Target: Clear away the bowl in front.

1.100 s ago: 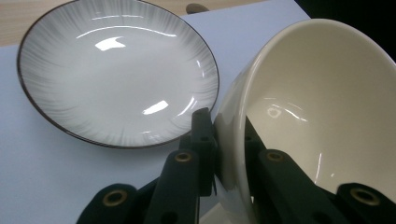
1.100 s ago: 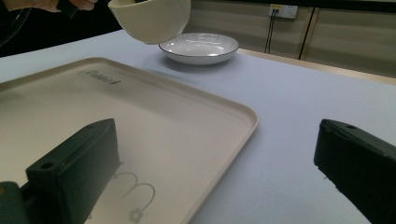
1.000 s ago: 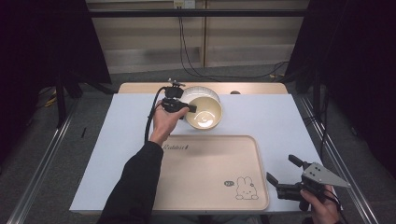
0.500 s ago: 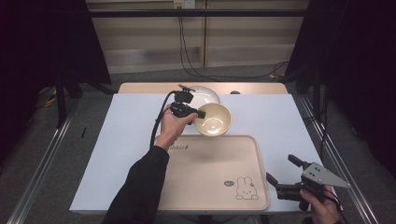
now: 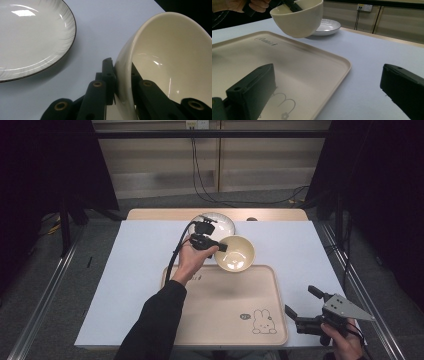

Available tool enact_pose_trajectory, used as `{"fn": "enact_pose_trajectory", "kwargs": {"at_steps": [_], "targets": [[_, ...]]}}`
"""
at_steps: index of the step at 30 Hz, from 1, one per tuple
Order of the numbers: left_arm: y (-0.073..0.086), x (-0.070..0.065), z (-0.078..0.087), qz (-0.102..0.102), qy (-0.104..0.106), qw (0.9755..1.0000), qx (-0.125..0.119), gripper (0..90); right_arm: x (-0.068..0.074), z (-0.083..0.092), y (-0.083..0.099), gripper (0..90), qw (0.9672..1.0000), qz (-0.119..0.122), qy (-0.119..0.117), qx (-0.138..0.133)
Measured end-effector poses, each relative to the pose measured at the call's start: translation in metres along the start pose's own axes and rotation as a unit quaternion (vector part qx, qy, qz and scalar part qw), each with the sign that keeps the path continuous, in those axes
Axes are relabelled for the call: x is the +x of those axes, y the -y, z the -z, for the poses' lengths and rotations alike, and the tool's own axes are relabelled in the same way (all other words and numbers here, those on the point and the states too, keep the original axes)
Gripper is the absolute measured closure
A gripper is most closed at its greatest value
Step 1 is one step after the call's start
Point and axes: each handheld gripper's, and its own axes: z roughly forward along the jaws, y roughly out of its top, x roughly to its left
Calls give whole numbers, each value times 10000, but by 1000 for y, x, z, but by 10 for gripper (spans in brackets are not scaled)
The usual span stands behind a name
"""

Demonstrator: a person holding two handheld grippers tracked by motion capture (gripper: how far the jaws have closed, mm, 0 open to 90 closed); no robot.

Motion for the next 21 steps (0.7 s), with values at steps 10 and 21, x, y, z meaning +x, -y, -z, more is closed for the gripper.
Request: {"fn": "enact_pose_trajectory", "kwargs": {"at_steps": [10, 21], "targets": [[-5, -15, -13, -286, 61, 9993, 250, 825, 0, 0, 0, 0, 10000, 0, 7, -10], [-13, -32, -32, -390, 214, 9983, 382, 826, 0, 0, 0, 0, 10000, 10, -7, -8]]}}
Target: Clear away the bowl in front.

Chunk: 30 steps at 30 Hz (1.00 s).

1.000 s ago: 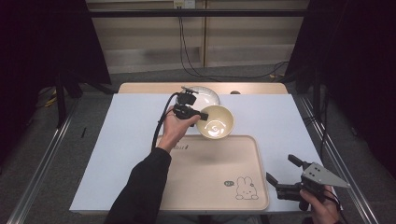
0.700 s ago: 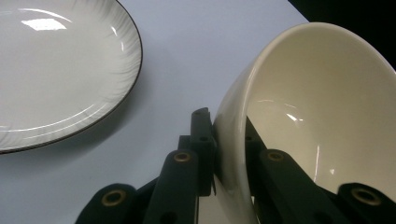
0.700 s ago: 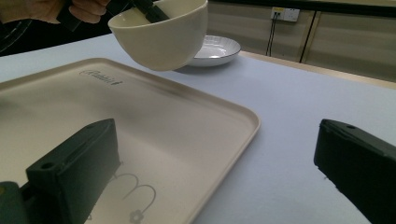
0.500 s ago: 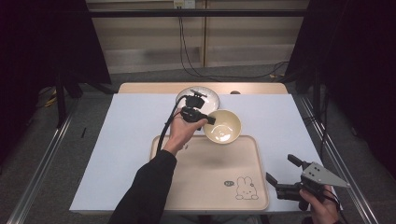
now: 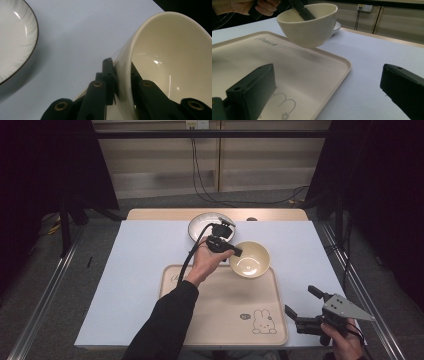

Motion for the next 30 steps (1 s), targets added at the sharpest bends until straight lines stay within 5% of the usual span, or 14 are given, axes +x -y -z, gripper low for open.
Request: {"fn": "enact_pose_trajectory", "kwargs": {"at_steps": [16, 30], "targets": [[-9, -13, -34, 38, 58, 9997, 237, 827, 0, -1, 0, 0, 10000, 23, 19, -7], [-4, -11, -56, 5, 82, 9992, 404, 826, 0, 1, 0, 0, 10000, -9, -15, 6]]}}
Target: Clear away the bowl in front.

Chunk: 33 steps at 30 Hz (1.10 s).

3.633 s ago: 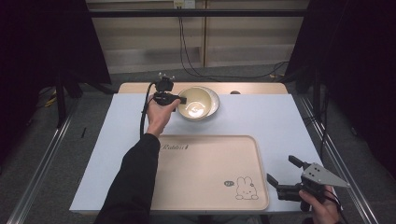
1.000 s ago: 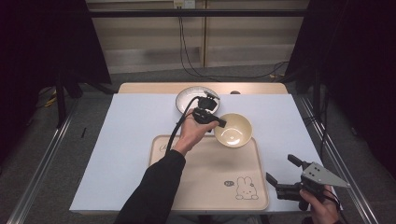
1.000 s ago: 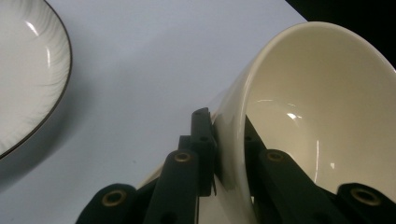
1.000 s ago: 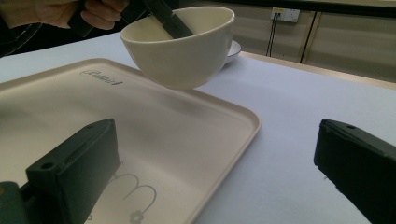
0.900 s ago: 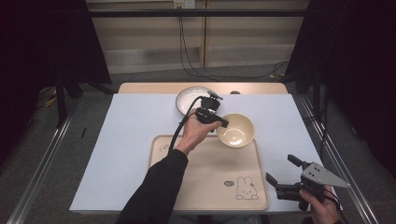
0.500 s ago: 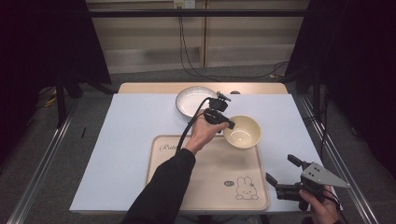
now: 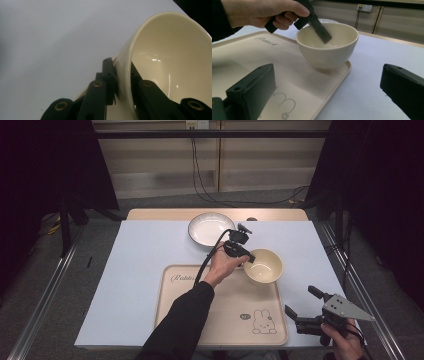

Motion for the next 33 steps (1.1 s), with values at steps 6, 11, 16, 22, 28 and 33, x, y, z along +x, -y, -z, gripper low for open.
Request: {"fn": "enact_pose_trajectory", "kwargs": {"at_steps": [6, 11, 16, 22, 28, 33], "targets": [[3, -1, -8, 4, -36, 10000, 5, 824, 0, 0, 0, 0, 10000, 7, 18, -15], [4, 0, -13, -15, -58, 10000, 33, 826, 0, 0, 0, 0, 10000, 14, 16, -26], [5, 3, -14, 48, -78, 9999, -43, 827, 0, 1, 0, 0, 10000, -6, 15, -20], [8, 3, -14, -61, -91, 9998, -180, 830, 0, 1, 0, 0, 10000, 11, 13, -10], [9, 2, -15, -151, -142, 9994, -259, 830, 0, 0, 0, 0, 10000, 18, 14, -17], [11, 1, -15, -172, -183, 9991, -335, 826, 0, 1, 0, 0, 10000, 16, -7, -6]]}}
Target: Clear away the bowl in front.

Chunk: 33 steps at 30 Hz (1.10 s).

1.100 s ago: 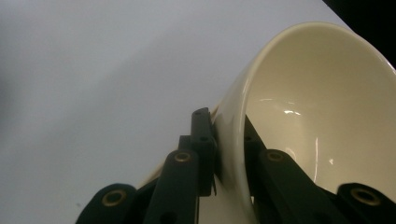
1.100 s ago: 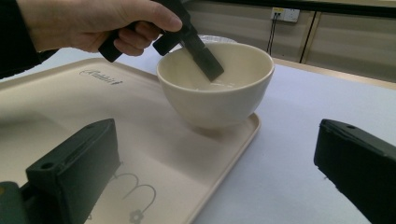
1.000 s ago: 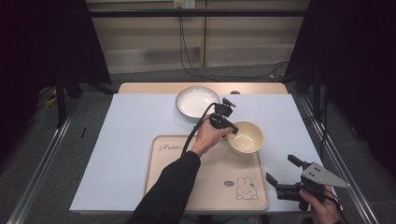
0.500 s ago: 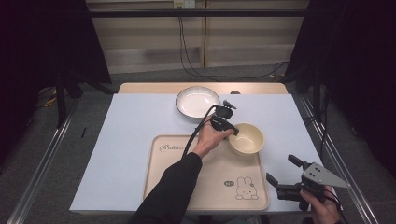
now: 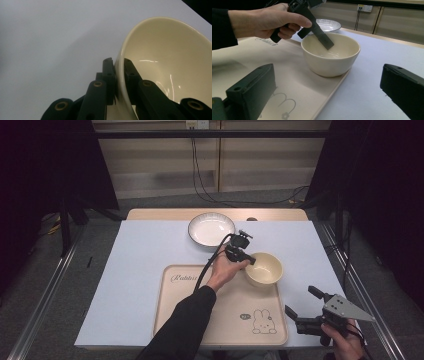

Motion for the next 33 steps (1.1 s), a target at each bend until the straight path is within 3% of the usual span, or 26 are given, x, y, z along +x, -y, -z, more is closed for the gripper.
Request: {"fn": "enact_pose_trajectory", "kwargs": {"at_steps": [5, 9, 13, 16, 20, 24, 26, 28, 29, 31, 33], "targets": [[4, 0, 0, -106, 53, 9997, -193, 804, 0, 0, 0, 0, 10000, -9, 12, 11], [7, 1, -1, -202, 108, 9996, -188, 771, 0, 0, 0, 0, 10000, -24, 12, 5], [8, 0, -1, -182, -21, 9995, -252, 695, 0, 0, 0, 0, 10000, -13, -8, 16], [11, 0, 1, -308, -47, 9991, -305, 635, 0, 0, 0, 0, 10000, -18, -2, 14], [13, 4, 5, -296, 42, 9988, -396, 466, 0, 0, 0, 0, 10000, -23, -13, 22], [15, 8, 10, -206, -322, 9973, -631, 176, 0, 0, 0, 0, 10000, -28, 0, 13], [15, 9, 12, -231, -363, 9968, -667, 141, 0, 0, 0, 0, 10000, -27, -6, 20], [16, 10, 19, -174, -570, 9950, -803, 48, 0, 0, 0, 0, 10000, -15, -14, 23], [16, 10, 22, -272, -601, 9944, -822, 28, 0, 0, 0, 0, 10000, -15, -11, 20], [18, 12, 28, -441, -599, 9935, -856, 44, 0, -1, 0, 0, 10000, -17, 7, 14], [18, 13, 30, -374, -600, 9933, -914, 34, 0, -1, 0, 0, 10000, -14, -13, 22]]}}
